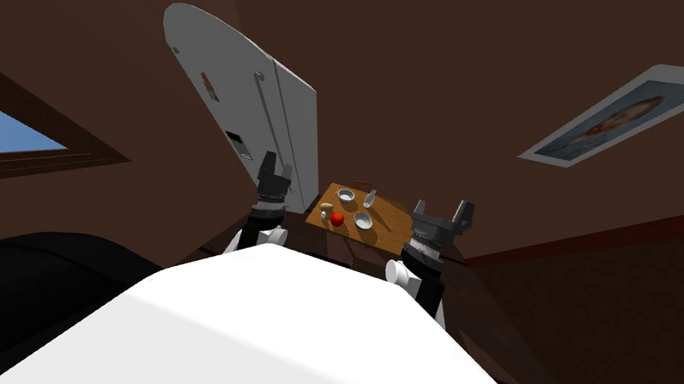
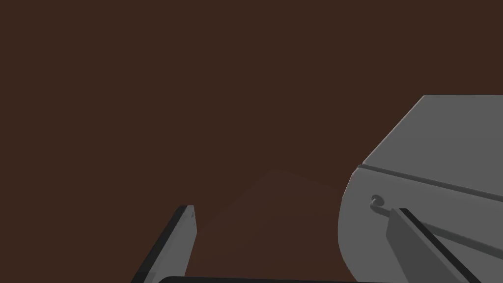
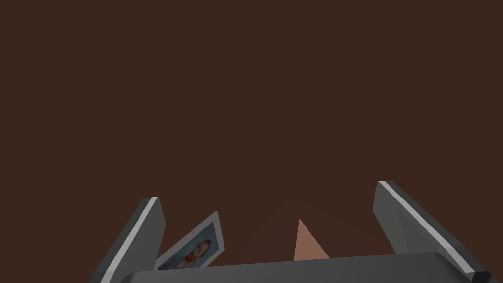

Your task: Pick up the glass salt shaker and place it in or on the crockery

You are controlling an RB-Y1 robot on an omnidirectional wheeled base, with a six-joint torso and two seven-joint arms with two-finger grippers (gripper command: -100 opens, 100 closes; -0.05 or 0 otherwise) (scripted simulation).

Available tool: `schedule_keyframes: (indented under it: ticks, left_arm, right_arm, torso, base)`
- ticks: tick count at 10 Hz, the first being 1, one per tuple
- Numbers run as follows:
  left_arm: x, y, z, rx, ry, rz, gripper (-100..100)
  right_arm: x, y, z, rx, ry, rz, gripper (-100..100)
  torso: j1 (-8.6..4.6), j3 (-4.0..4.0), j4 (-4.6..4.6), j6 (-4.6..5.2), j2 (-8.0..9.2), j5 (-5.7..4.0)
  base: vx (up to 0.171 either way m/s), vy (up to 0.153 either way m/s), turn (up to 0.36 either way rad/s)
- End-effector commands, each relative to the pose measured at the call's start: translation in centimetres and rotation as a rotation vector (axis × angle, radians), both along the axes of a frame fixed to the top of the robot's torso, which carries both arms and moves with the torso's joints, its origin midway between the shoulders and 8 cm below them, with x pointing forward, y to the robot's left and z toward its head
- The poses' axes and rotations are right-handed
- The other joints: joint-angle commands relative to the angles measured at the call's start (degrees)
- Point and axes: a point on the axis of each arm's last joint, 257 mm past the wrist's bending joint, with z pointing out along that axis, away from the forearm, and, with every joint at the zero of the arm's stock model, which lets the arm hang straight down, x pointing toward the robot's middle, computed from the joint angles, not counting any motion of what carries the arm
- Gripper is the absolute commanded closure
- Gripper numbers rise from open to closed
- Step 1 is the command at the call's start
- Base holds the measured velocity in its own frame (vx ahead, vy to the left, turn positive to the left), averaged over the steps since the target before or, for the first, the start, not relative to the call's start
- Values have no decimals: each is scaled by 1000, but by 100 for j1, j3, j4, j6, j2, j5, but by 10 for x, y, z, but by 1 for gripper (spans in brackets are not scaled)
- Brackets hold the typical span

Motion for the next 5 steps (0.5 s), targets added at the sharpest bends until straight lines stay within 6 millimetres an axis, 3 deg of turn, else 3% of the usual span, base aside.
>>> schedule_keyframes:
  ticks: [1, 5]
  left_arm:
    - [4, -6, -5, 37, 17, -14, -100]
    - [26, -22, -34, 163, 94, -38, -100]
  right_arm:
    - [0, 0, 0, 0, 0, 0, 0]
    - [0, 0, 0, 0, 0, 0, 0]
  torso:
    - [0, 0, 0, 0, 0, 0]
    - [2, 3, 1, 0, 6, 1]
  base:
    - [0, 0, 0]
    - [-15, 0, -2]
